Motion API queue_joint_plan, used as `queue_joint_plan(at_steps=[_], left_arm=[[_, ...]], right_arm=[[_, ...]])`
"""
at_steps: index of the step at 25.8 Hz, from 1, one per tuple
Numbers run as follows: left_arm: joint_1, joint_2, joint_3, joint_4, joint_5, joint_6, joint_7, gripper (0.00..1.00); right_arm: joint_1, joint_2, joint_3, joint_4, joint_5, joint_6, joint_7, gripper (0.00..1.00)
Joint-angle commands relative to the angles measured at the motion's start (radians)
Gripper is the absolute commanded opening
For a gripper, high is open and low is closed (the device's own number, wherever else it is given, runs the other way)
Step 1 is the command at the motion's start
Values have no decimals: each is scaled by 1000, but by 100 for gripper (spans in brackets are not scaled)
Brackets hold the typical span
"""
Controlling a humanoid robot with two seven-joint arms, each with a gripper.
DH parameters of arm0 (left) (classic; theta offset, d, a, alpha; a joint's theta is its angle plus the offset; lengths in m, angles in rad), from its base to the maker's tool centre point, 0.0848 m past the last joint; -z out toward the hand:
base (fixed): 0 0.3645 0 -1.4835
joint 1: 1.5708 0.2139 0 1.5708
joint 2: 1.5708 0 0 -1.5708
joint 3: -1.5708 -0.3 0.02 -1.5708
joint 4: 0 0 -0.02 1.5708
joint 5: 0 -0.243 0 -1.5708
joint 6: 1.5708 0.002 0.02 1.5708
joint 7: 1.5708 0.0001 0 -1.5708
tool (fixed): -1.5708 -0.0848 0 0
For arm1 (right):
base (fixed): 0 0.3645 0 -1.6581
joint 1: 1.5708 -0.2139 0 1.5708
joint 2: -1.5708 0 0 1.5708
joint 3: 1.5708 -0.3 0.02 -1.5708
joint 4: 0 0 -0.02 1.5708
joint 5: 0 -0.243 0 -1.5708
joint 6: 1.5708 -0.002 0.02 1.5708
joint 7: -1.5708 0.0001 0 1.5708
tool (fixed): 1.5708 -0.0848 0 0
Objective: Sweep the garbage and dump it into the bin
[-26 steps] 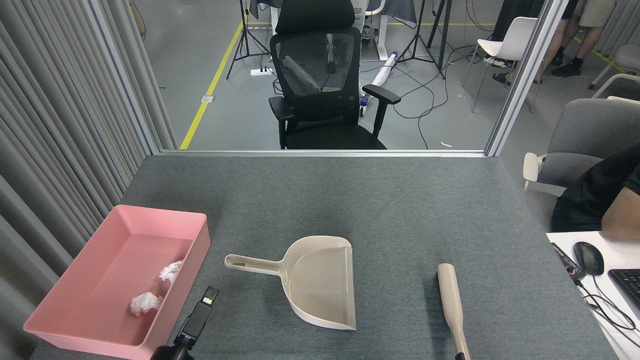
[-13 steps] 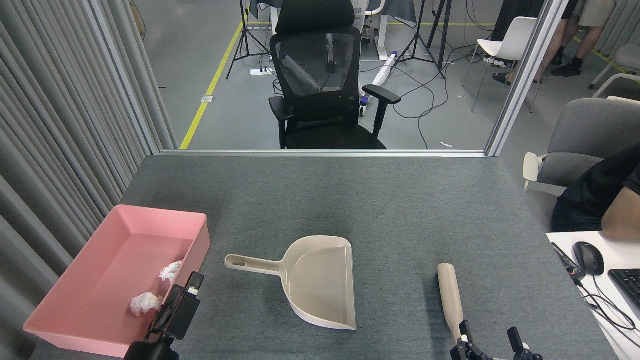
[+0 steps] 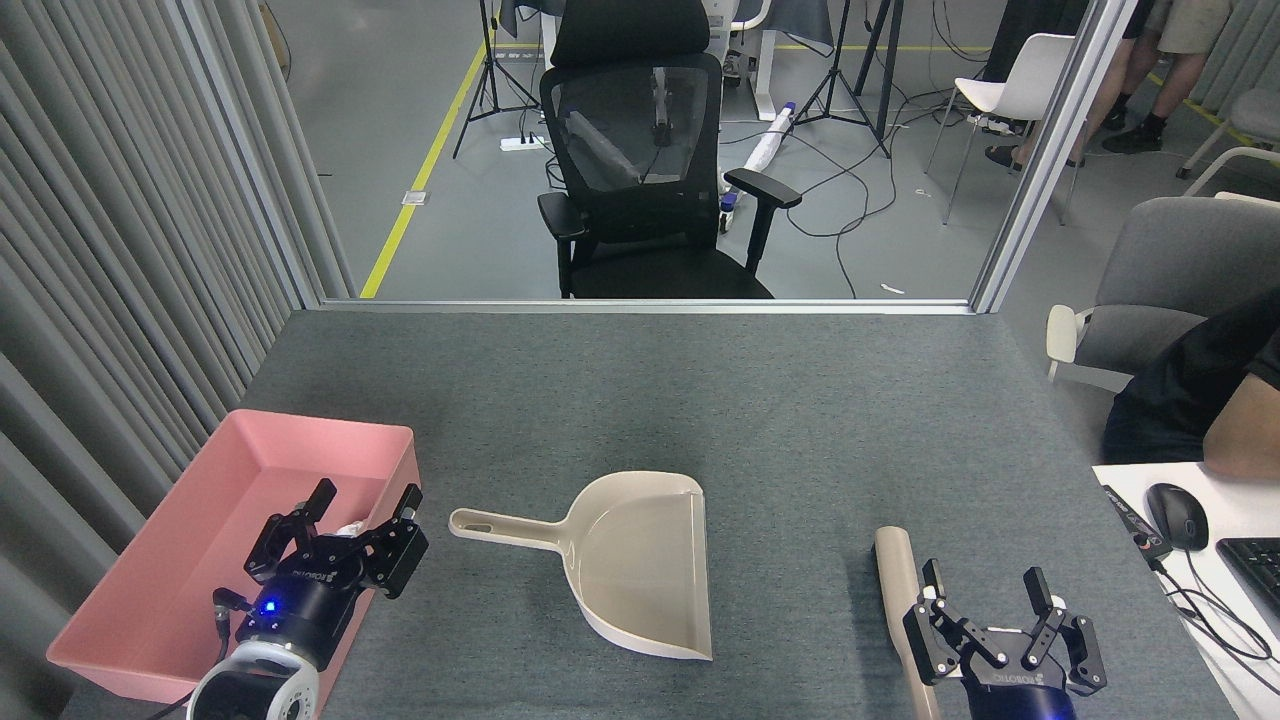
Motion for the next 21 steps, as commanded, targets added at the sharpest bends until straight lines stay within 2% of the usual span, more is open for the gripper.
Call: queue_joint_plan(at_steps=[1, 3, 6, 8, 12, 15, 19, 21], left_arm=[[-20, 20, -9, 31, -46, -6, 22, 99], [-26, 23, -26, 39, -48, -32, 19, 99], [-44, 30, -21, 37, -31, -175, 16, 99], [-58, 32, -5, 27, -17, -224, 17, 99], [-73, 58, 51, 28, 68, -233, 16, 99], [-63, 83, 129, 33, 71, -199, 28, 99], [-13, 4, 140, 19, 63, -147, 27, 99], [20, -9, 129, -4, 54, -133, 27, 99]], right_arm=[[-56, 5, 3, 4, 37, 7, 33, 99], [-68, 9, 3, 14, 37, 7, 35, 99], [-92, 16, 1, 34, 34, 4, 30, 99], [-99, 16, 1, 42, 31, 4, 29, 99], [-100, 18, 1, 57, -3, 6, 27, 99], [-99, 27, 1, 59, -3, 13, 27, 99], [-99, 32, 1, 59, -1, 13, 27, 99], [-99, 32, 1, 59, -3, 12, 27, 99]])
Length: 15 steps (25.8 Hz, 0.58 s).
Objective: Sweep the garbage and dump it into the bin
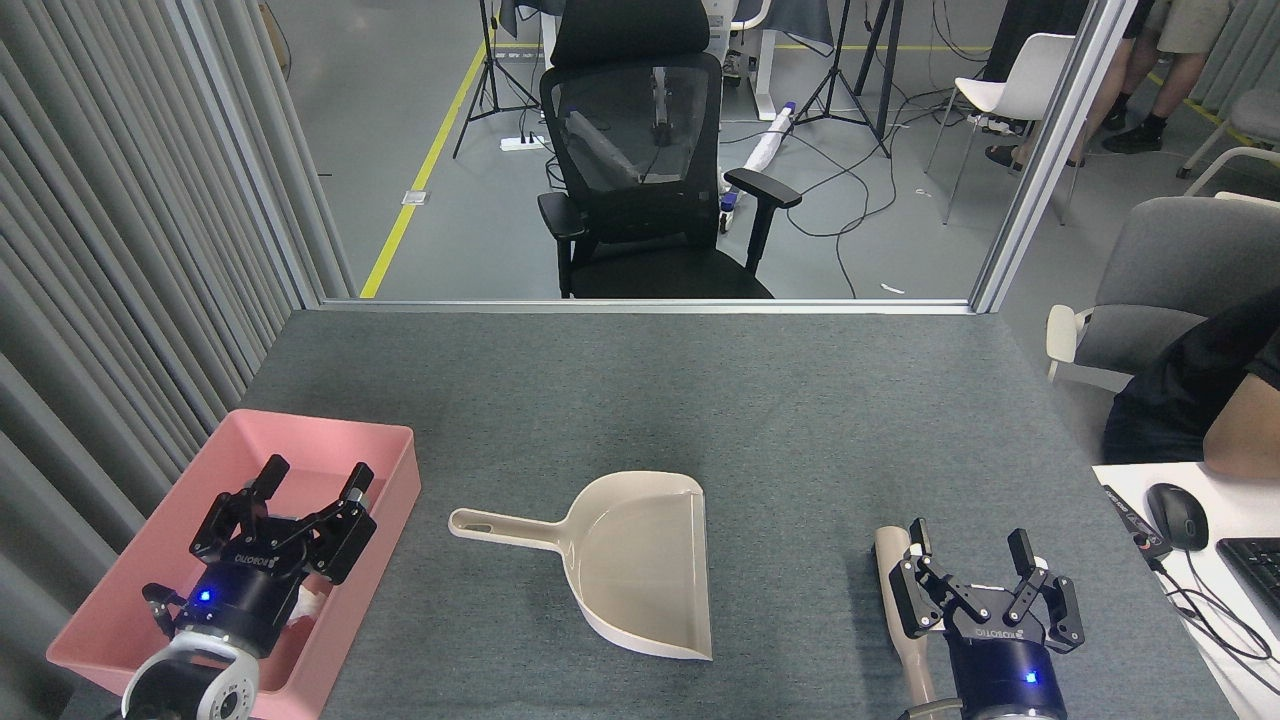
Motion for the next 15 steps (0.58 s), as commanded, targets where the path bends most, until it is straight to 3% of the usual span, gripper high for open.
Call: queue_joint_plan(at_steps=[1, 4, 9, 15], left_arm=[[51, -46, -15, -32, -17, 41, 0, 99], [64, -79, -25, -58, -103, 163, 2, 99], [119, -83, -104, -130, -174, 238, 2, 99], [119, -67, -122, -120, -188, 249, 6, 99]], right_arm=[[-2, 2, 0, 2, -2, -3, -1, 99], [-20, 2, 2, 13, -2, -9, -2, 99], [-26, 28, 31, 16, -1, -9, -1, 99], [-17, 34, 48, 16, 1, -9, -1, 99]])
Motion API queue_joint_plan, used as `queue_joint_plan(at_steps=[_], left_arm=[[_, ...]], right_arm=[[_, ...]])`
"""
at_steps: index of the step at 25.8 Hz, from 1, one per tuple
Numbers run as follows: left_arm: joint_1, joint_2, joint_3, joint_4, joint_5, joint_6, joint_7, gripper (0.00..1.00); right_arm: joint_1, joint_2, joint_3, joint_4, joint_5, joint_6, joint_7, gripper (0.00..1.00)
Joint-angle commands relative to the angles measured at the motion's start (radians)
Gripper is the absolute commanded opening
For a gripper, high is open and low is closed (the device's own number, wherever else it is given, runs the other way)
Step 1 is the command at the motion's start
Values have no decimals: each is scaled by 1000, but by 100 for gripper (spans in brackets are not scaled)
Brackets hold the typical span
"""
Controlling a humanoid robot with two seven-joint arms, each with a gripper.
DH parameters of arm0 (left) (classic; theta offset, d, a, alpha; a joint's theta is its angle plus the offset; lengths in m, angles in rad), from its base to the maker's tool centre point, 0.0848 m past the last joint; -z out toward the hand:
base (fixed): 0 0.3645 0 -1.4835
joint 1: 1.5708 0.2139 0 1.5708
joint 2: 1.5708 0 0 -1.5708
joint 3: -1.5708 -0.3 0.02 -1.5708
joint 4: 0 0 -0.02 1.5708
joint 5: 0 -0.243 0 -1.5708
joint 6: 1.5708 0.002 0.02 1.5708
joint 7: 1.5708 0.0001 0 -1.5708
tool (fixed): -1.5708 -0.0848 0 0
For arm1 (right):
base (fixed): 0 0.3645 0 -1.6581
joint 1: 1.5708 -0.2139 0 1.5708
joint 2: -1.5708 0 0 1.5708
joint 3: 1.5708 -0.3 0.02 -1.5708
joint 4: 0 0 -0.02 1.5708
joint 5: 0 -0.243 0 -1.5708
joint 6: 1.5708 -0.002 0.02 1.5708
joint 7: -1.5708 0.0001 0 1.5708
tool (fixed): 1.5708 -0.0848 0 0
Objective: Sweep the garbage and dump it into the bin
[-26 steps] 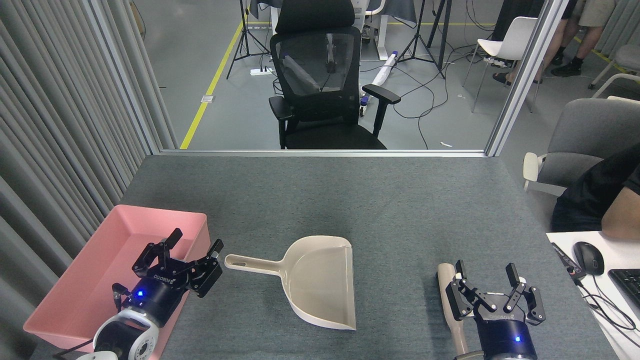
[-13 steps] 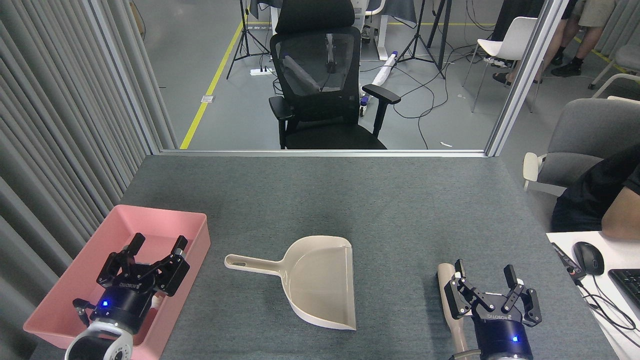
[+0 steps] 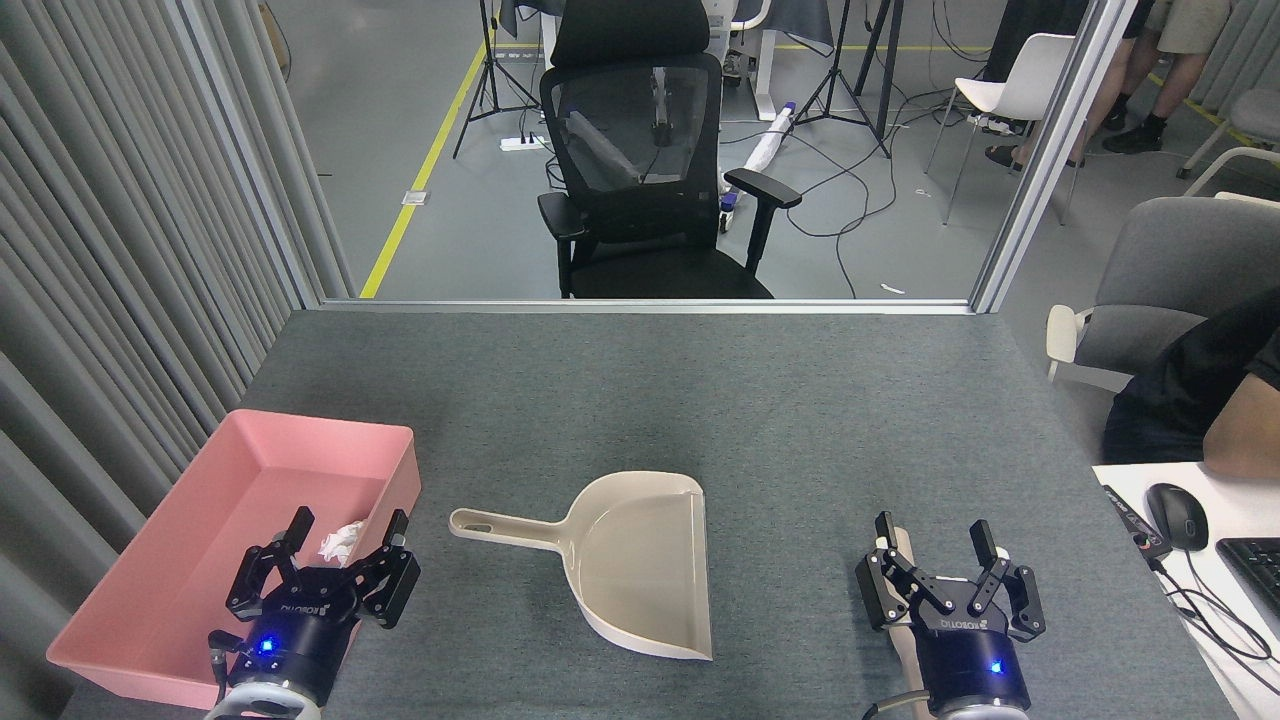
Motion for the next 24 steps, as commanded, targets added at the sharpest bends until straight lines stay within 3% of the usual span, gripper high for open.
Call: queue_joint_plan(at_steps=[1, 24], left_arm=[[1, 6, -10, -1, -7, 4, 3, 99], [-2, 12, -37, 2, -9, 7, 3, 99]], right_arm=[[4, -1, 5, 0, 1, 0, 5, 99], [35, 1, 8, 1, 8, -2, 5, 99]])
